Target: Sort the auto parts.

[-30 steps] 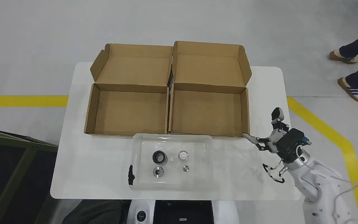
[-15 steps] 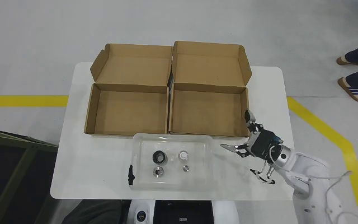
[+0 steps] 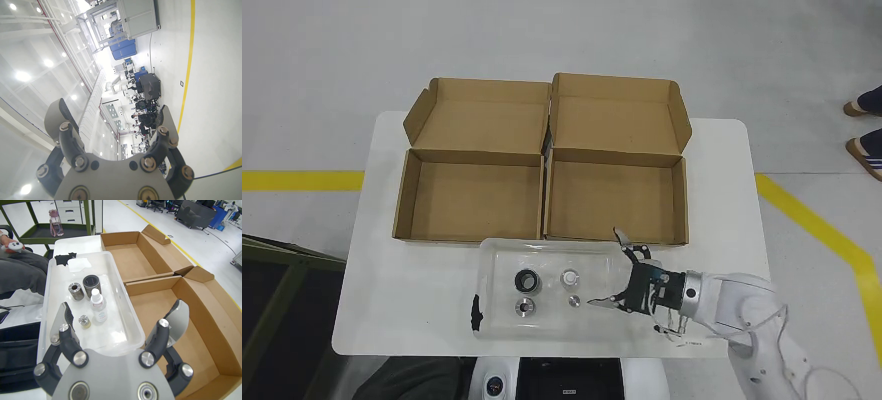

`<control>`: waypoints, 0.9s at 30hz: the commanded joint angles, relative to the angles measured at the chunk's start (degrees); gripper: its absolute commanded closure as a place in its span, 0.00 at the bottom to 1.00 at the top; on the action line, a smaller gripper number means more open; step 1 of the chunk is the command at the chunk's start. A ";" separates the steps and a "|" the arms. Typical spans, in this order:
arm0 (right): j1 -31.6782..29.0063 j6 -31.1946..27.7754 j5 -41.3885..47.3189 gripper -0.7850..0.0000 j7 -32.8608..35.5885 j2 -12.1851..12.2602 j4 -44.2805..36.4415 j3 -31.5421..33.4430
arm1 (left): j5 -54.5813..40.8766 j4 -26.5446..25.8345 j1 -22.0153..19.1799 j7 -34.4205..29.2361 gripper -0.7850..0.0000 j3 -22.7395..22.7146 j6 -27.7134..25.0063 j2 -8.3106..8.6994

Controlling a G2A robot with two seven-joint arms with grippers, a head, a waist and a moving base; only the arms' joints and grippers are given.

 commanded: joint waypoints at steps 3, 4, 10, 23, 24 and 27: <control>1.44 0.13 -0.86 0.00 1.97 0.03 0.24 -3.20 | 0.00 0.00 0.00 0.00 0.00 0.00 0.00 0.00; 1.79 0.20 -1.03 0.00 2.46 0.03 0.26 -4.02 | 0.00 0.00 0.00 0.00 0.00 0.00 0.00 0.00; 3.99 1.19 -2.25 0.00 5.24 -0.03 1.23 -8.75 | 0.00 0.00 0.00 0.00 0.00 0.00 0.00 0.00; 8.76 3.47 -1.91 0.00 10.54 -0.20 4.70 -15.39 | 0.00 0.00 0.00 0.00 0.00 0.00 0.00 0.00; 8.96 3.51 -1.75 0.00 10.87 -0.17 4.85 -15.62 | 0.00 0.00 0.00 0.00 0.00 0.00 0.00 0.00; 9.37 3.67 -1.48 0.00 11.82 -0.06 5.38 -16.10 | 0.00 0.00 0.00 0.00 0.00 0.00 0.00 0.00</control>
